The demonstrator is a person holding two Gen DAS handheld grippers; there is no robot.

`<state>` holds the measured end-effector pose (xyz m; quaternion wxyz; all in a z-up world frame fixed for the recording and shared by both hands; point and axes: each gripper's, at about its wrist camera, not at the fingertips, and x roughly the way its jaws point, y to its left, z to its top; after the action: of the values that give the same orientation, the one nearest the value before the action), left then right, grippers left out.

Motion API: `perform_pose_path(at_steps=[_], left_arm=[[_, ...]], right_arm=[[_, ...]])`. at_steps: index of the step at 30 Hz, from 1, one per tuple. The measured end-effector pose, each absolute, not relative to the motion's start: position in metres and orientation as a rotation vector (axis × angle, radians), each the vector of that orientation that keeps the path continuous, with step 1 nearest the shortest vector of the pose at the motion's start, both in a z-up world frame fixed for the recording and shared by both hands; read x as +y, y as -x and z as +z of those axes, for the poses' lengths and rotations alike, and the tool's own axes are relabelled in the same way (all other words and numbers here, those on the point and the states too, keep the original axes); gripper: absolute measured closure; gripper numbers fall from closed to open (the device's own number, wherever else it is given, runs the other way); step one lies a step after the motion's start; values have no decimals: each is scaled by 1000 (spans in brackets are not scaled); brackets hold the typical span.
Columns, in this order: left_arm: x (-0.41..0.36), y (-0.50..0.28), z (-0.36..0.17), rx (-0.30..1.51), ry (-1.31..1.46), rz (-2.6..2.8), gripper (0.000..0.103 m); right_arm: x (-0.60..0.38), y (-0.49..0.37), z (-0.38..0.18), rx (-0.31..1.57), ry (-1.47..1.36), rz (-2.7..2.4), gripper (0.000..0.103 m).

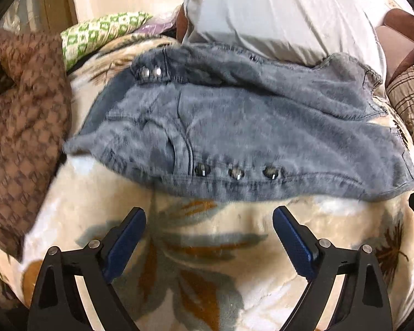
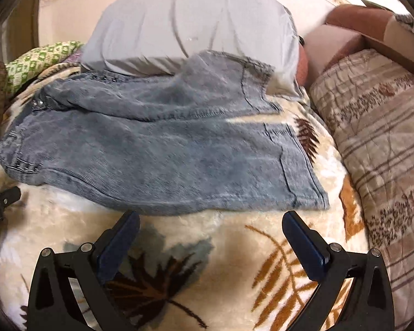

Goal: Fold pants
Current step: 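Move both tools toward the jeans waistband near the pillow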

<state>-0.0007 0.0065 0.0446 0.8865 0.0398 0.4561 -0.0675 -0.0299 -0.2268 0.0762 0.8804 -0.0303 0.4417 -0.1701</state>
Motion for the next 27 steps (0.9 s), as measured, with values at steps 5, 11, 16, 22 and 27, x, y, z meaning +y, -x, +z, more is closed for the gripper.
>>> perform_pose_path(at_steps=[5,11,16,22,27], left_arm=[[4,-9,74,903,-115,-136,10],[0,-12,93,863,-106,-141,10],[-2,-16,99,852,-103,-145,10],[-5,-24,105,854,-101,-154,10],[-7,-39,110,861,-110,-158,10]], right_arm=[[-217,12,95,894,91,-294,1],[-209,-3,105,872,101,-271,1],[-208,-12,107,867,84,-258,1],[-209,-15,108,861,78,-246,1],[-212,-22,109,861,68,-237,1]])
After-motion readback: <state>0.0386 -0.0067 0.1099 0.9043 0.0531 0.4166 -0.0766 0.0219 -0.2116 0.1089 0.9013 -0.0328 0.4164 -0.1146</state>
